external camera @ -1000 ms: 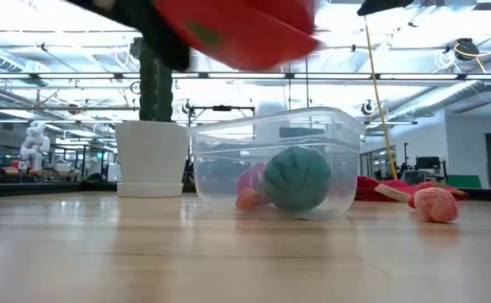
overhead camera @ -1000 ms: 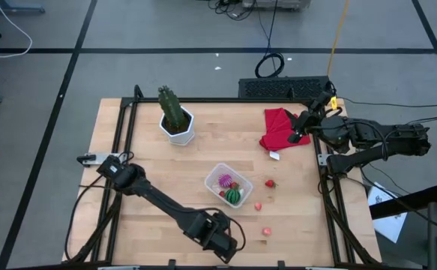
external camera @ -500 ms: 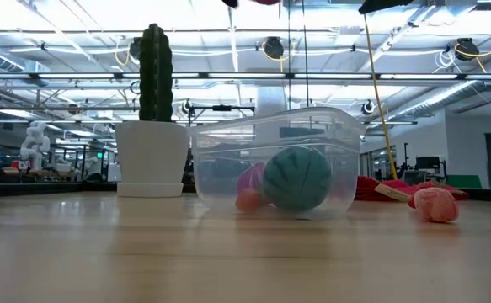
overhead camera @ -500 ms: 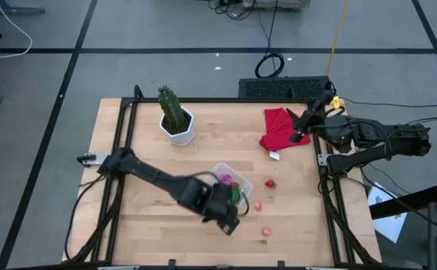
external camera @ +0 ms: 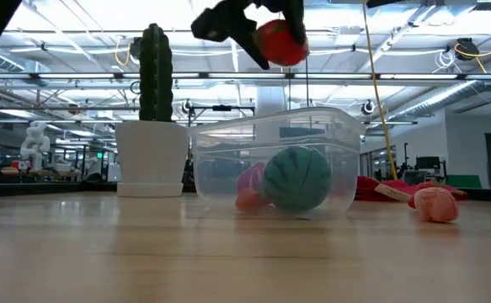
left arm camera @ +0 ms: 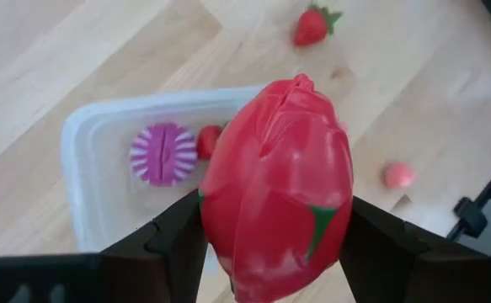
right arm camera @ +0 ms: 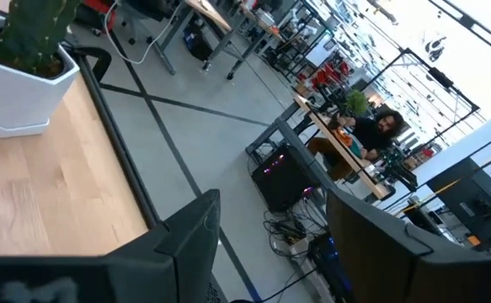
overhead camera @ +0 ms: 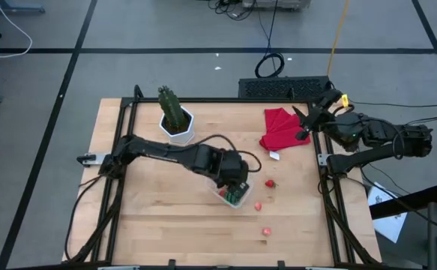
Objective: Pick and placing Produce into tupperware
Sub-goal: Put the dragonfruit into the transparent bin
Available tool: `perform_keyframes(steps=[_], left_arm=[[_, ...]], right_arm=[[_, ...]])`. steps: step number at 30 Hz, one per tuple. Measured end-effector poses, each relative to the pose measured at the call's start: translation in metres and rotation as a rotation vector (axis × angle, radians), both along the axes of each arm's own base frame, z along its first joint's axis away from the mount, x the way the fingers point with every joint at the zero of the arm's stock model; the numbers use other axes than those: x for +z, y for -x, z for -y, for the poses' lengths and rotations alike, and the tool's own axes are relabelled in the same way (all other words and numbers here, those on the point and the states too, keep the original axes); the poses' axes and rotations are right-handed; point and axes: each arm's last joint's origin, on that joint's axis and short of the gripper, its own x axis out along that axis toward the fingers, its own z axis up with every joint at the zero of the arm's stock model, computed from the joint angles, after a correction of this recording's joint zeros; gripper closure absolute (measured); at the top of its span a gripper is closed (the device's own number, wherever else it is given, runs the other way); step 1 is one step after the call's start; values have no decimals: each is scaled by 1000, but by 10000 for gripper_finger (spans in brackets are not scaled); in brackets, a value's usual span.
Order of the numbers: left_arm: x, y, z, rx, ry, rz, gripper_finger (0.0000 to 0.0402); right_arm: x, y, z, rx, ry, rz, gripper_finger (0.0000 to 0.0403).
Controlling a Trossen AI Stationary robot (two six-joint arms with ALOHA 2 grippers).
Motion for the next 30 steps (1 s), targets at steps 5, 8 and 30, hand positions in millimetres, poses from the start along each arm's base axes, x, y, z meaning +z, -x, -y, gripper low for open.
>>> perform_keyframes(steps=[5, 8, 30], left_arm=[[1, -2, 1, -25, -18, 28, 179], [1, -2, 3, -19, -42, 33, 179], [-86, -5, 5, 23, 52, -125, 178]], right_arm=[[1, 3, 0, -1, -1, 11, 193], [1, 3, 0, 0, 0, 9, 193], [1, 3, 0, -1, -1, 9, 193]])
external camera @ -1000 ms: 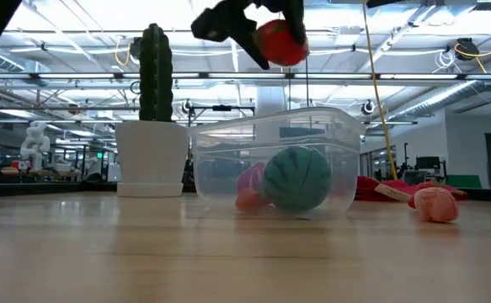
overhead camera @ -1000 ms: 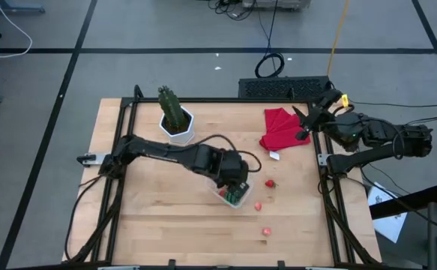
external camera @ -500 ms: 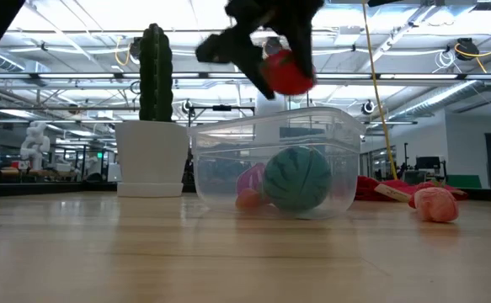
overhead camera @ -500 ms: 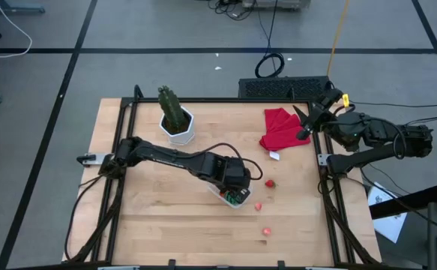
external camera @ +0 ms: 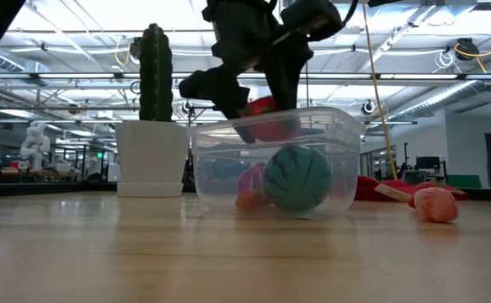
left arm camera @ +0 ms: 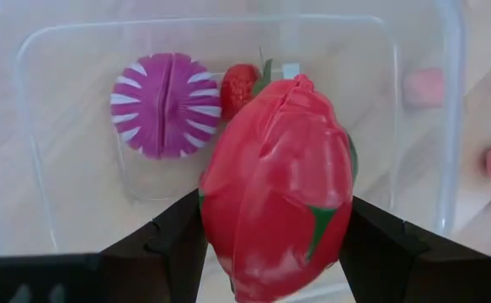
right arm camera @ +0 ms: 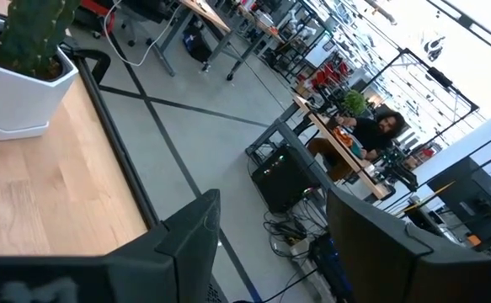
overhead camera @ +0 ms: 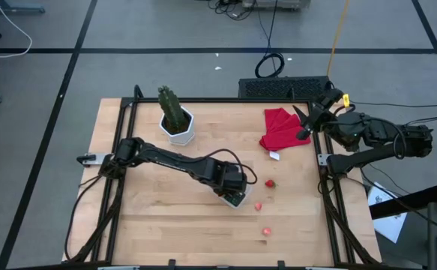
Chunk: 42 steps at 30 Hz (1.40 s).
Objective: Pick and placing Produce into tupperware
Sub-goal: Put the dragonfruit into the transparent bin
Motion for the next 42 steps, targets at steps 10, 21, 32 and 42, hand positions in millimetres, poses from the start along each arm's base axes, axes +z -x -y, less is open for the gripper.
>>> perform_keyframes(steps=[10, 21, 32, 42], left_arm=[[-3, 0, -1, -18, -43, 17, 178], [-3, -1, -6, -12, -82, 21, 178], [-3, -1, -7, 2, -66, 19, 171], [-3, -1, -7, 9, -60, 15, 127]], right_arm=[[0, 0, 0, -1, -3, 3, 193], [0, 0, 0, -1, -3, 4, 193], [0, 0, 0, 0, -1, 2, 193], [0, 0, 0, 0, -1, 1, 193]])
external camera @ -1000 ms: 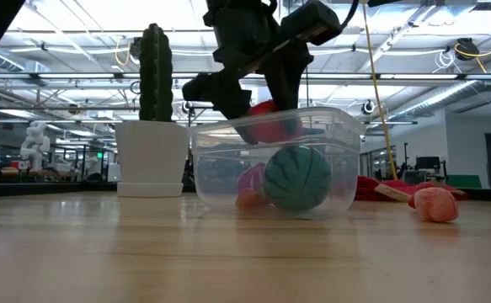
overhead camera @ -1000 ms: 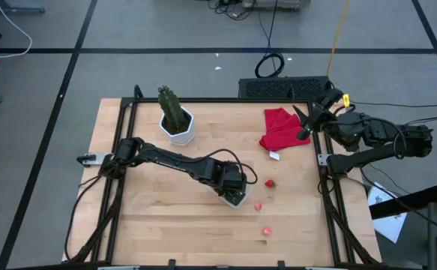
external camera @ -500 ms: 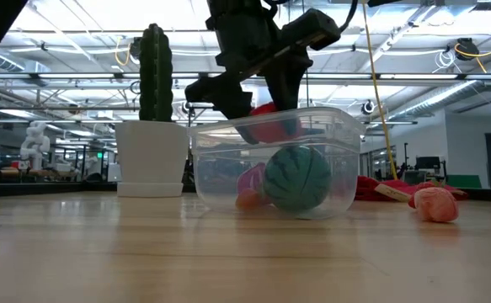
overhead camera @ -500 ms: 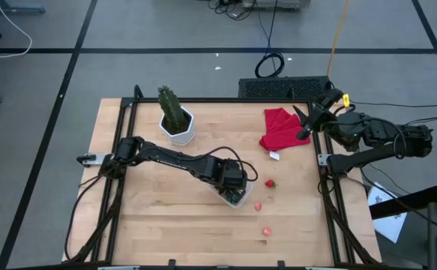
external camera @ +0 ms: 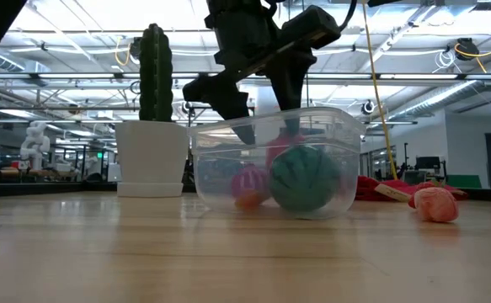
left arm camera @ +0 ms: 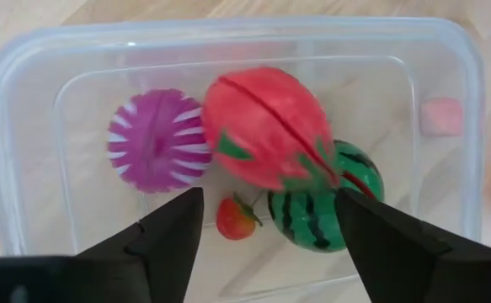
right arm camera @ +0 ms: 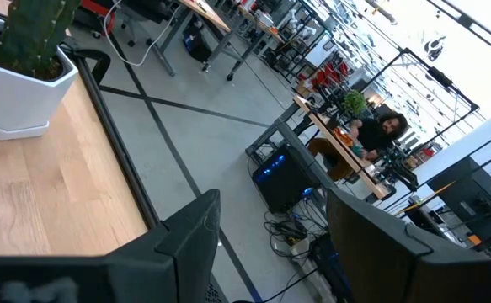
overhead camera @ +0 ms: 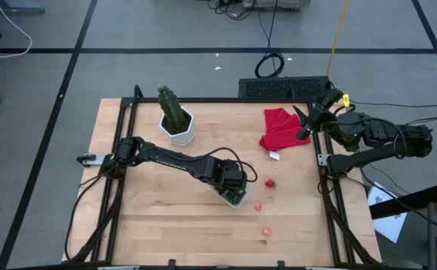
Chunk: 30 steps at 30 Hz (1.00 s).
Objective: Pick and placing Produce into tupperware
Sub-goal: Put the dragonfruit into the transparent bin, then put the strawberry into the transparent bin
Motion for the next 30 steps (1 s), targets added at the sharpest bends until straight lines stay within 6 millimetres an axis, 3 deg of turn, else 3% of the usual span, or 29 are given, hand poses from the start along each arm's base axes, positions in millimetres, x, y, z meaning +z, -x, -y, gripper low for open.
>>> perform_keyframes(steps=[6, 9, 12, 15, 19, 22, 26, 30], left_arm=[[0, -1, 0, 27, 12, 9, 108], [11, -1, 0, 29, 18, 38, 109], [38, 6, 1, 23, 35, 91, 112], [79, 19, 3, 19, 42, 185, 110], [138, 53, 16, 35, 16, 348, 110], [162, 86, 40, 87, -33, 399, 110], [168, 125, 75, 215, -42, 369, 110], [156, 159, 103, 382, -30, 245, 110]], right_arm=[[0, 0, 0, 0, 0, 0, 193], [0, 0, 0, 0, 0, 0, 193], [0, 0, 0, 0, 0, -1, 193], [-1, 0, 0, 0, 1, -11, 193], [-4, 1, 0, -4, -25, -14, 193], [-15, 3, -2, 61, -174, -11, 193], [-32, 3, -12, 316, -504, -99, 193], [-39, -6, -22, 467, -651, -176, 193]])
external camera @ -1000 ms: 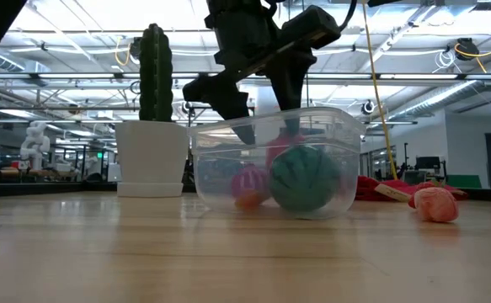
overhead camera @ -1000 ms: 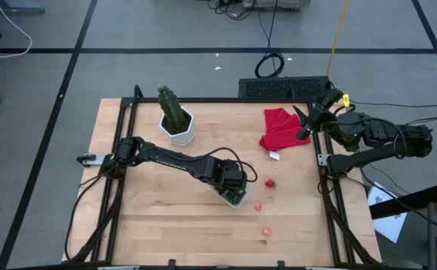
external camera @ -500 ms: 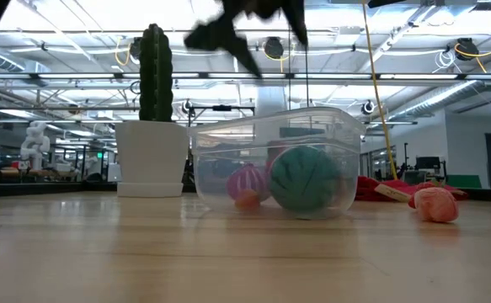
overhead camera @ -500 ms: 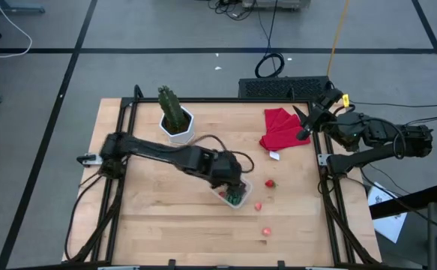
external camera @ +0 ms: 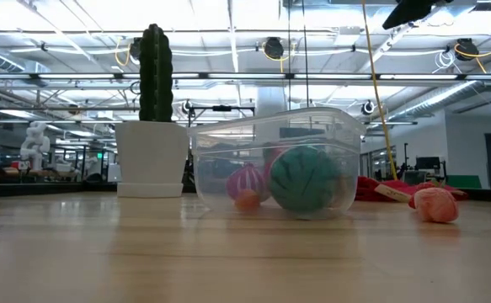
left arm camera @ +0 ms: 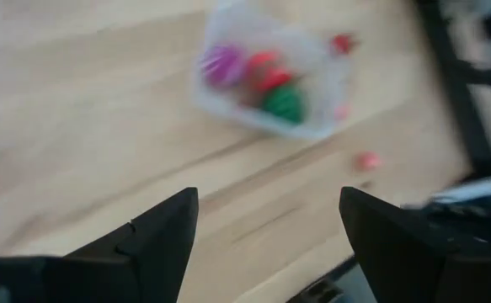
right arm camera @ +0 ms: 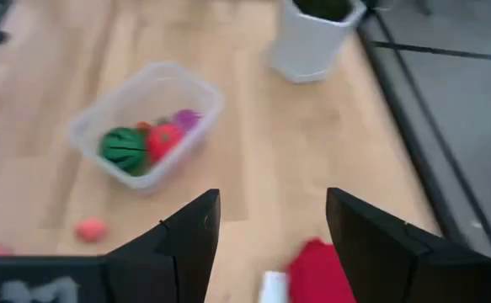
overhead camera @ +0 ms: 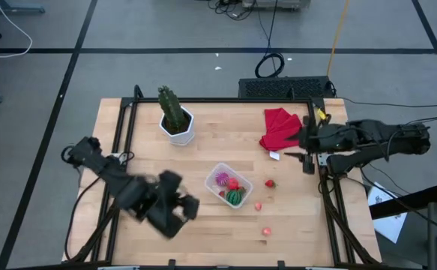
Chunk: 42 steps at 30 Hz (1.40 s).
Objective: Pick and placing Produce into tupperware
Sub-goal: Put the strawberry into the transparent bin
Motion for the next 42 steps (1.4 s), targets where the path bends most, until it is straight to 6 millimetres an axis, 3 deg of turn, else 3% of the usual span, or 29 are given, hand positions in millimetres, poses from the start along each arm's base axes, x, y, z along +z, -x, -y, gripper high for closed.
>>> perform_keyframes(steps=[6, 12, 20, 34, 42], left_arm=[[-21, 25, 32, 165, 14, -106, 110], [-38, 37, 46, 222, 58, -155, 110], [-57, 44, 50, 254, 67, -258, 110], [-63, 44, 49, 248, 54, -279, 110], [-63, 44, 49, 211, 41, -289, 110]], right_arm=[[-15, -23, -13, 82, 19, -34, 193], [-62, -52, -26, 105, 25, -173, 193], [-119, -58, -29, 66, -28, -478, 193], [-161, -77, -39, 123, -140, -615, 193], [-175, -88, -43, 142, -126, -624, 193]])
